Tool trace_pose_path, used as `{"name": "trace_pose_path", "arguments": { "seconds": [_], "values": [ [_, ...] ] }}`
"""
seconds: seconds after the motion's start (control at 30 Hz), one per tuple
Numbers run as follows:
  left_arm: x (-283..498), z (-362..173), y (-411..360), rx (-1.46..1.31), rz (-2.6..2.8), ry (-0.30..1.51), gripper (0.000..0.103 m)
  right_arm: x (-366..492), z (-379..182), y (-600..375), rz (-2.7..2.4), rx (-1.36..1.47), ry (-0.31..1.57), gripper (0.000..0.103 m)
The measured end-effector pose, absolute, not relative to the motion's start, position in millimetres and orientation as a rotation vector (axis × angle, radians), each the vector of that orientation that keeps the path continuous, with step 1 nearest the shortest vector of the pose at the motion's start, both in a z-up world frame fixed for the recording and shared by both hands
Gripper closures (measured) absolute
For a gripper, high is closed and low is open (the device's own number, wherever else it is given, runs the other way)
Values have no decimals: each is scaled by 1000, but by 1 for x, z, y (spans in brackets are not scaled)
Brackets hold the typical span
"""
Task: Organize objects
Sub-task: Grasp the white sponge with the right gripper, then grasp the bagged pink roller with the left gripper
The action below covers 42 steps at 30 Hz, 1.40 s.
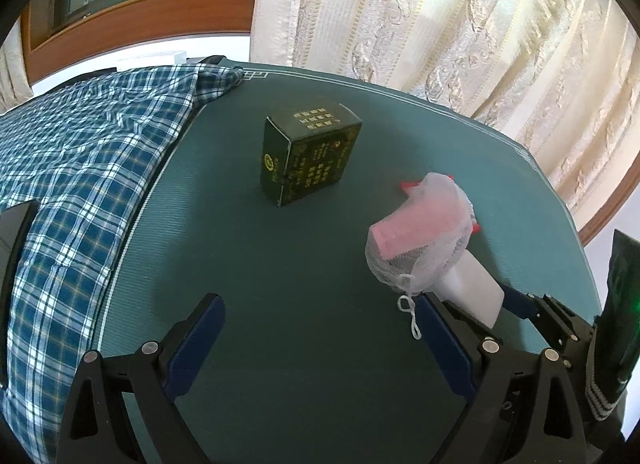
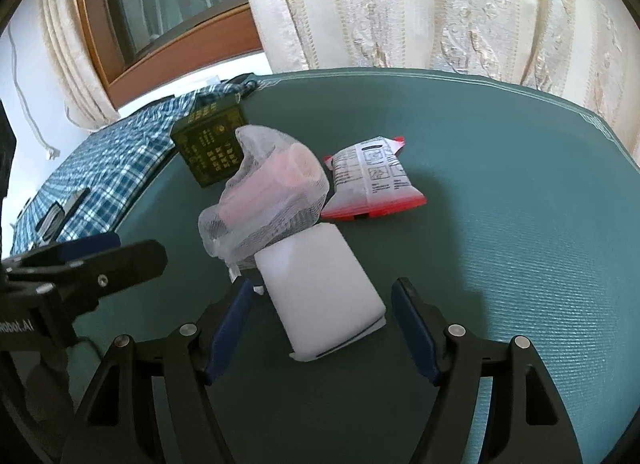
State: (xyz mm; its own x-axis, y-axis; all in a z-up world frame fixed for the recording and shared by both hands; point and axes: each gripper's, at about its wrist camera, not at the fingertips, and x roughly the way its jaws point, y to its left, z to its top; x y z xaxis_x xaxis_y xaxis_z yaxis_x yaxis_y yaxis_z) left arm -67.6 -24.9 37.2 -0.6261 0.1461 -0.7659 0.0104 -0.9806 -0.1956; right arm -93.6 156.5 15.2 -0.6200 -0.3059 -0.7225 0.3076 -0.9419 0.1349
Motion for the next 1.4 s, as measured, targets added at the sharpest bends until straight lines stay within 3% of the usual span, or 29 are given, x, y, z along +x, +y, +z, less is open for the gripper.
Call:
{"name": "trace_pose_path", "arguments": {
  "seconds": [0.1,0.17,0.7,1.03,1.3,1.4],
  "values": [
    [-70,37,-23,-1324,2750,-267,5,-93,14,157,-2561,1135,13,32],
    [-72,38,-20,-1325,2740,-261,5,-93,15,159,-2565,1136,14,49],
    [-105,37,32,-1249,2674,-17,5,-56,19,214,-2663,1216,-212,49],
    [-133,21,42,-1276,2685,91,7,-48,15,209,-2700,1176,-166,48],
    [-135,13,48,-1275,2659,129,45,-47,14,209,-2707,1166,-151,47],
    [-131,15,49,-1253,2668,129,49,-46,15,210,-2708,1160,-152,47]
  ]
}}
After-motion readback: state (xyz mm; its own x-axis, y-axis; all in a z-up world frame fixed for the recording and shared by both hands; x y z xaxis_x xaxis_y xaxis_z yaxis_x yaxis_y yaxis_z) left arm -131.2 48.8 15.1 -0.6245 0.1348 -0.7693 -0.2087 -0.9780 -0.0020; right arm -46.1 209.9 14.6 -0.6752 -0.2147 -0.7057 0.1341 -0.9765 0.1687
